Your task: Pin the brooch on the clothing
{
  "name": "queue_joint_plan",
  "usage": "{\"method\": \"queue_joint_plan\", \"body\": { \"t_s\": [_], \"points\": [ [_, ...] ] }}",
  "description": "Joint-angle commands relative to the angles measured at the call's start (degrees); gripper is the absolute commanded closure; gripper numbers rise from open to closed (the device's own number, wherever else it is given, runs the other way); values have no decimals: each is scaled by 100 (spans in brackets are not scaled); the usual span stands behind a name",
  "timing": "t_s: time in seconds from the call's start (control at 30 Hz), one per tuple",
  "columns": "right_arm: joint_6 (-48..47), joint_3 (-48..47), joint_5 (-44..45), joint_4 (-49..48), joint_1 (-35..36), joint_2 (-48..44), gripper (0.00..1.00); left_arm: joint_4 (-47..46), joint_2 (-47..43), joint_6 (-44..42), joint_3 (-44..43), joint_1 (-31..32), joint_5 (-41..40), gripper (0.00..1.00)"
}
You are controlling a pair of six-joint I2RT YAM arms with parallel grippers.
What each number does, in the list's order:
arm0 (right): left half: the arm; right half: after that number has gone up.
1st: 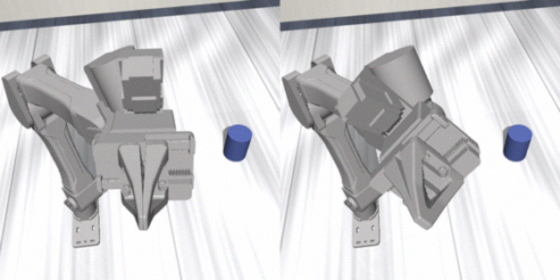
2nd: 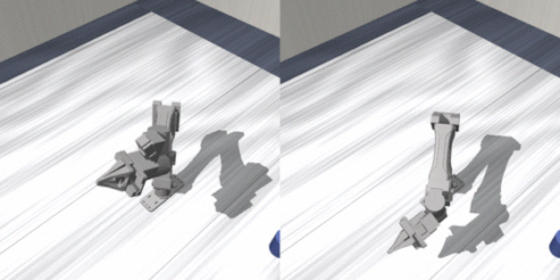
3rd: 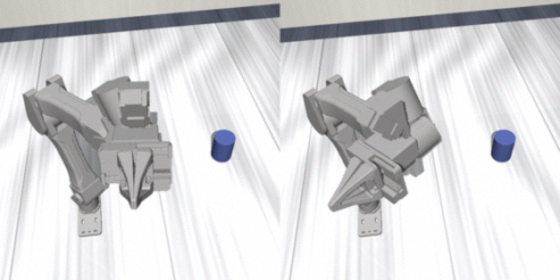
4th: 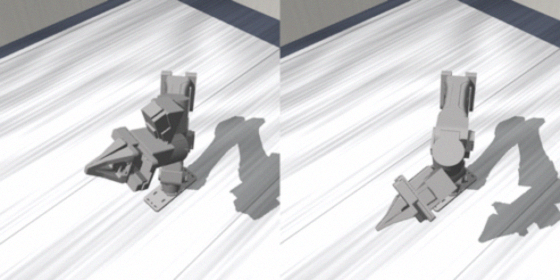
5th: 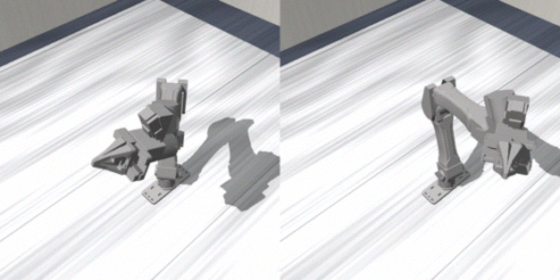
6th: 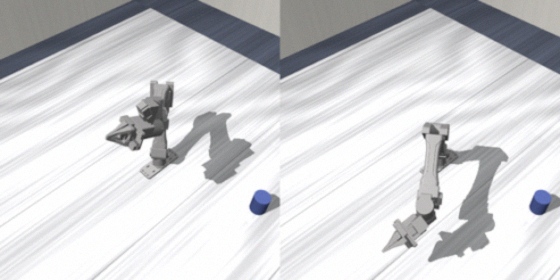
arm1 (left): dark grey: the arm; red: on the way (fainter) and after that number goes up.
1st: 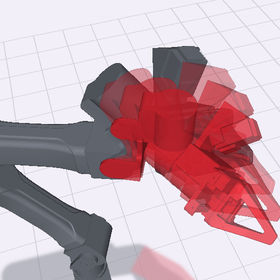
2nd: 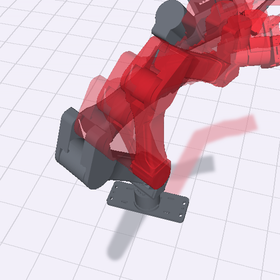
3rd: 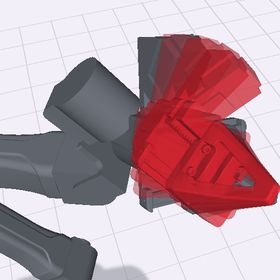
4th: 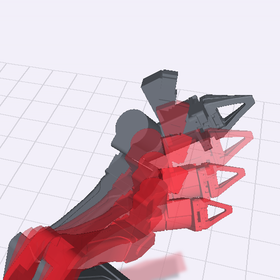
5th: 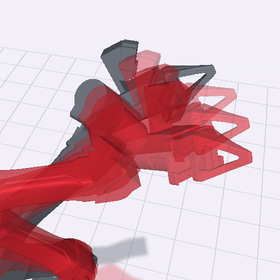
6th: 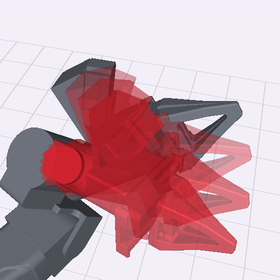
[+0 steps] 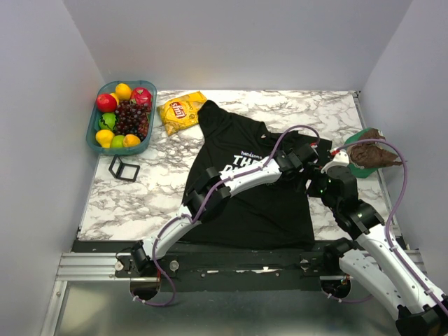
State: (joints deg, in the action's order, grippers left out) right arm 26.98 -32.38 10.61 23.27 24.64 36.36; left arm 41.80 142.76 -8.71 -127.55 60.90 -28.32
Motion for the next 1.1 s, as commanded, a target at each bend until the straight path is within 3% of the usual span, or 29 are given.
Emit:
{"method": "queue_joint_plan", "body": {
  "t_s": [0.0,0.33,0.57,0.8,1.07],
  "points": [
    [97,-5,-94,-543,40,-59,23,-216,-284,194,72,325,353,100],
    [62,-31,11,-516,41,-41,21,-278,-468,413,300,229,581,100],
    [53,-233,143,-551,23,222,16,-559,-1223,624,1397,-166,1019,100],
    [53,-357,-155,-832,-214,530,15,-603,-1619,792,1891,-702,1618,100],
    [-79,-558,-973,-1526,-496,2110,17,-796,-1997,845,2496,-1159,2145,100]
  ]
}}
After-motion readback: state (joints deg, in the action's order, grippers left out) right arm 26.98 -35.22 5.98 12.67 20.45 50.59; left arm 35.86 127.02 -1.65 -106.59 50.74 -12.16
